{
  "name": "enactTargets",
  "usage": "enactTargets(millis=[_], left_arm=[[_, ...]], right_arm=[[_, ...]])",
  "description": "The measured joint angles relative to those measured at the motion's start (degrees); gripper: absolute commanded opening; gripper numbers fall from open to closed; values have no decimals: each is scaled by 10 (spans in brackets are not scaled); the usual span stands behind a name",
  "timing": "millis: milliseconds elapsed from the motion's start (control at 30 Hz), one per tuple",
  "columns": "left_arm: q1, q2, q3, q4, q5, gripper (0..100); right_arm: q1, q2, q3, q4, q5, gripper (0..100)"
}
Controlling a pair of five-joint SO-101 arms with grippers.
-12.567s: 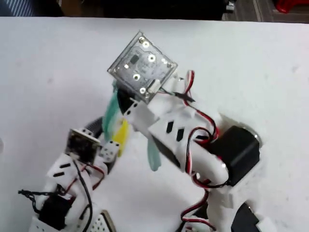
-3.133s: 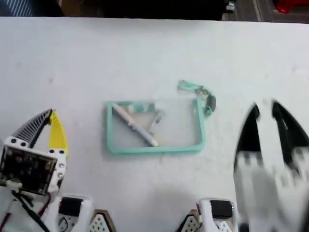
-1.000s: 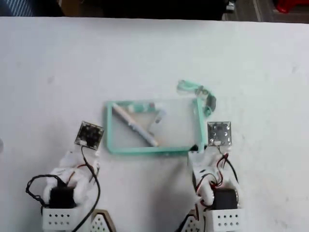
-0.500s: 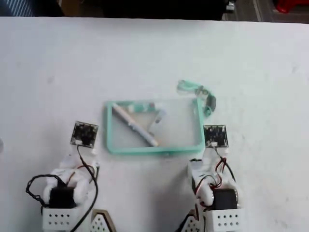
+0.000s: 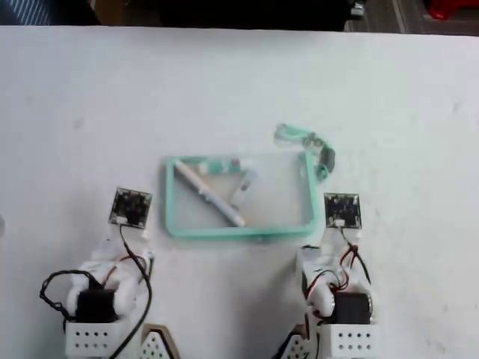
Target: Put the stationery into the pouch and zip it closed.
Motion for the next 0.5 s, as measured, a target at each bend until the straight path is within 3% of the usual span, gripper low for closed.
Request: enactTargets(millis=[367, 500], left_arm=[[0, 0, 0, 0, 0, 24], [0, 0, 0, 0, 0, 24]], right_arm=[[1, 0, 0, 0, 0, 16], [1, 0, 0, 0, 41, 16]])
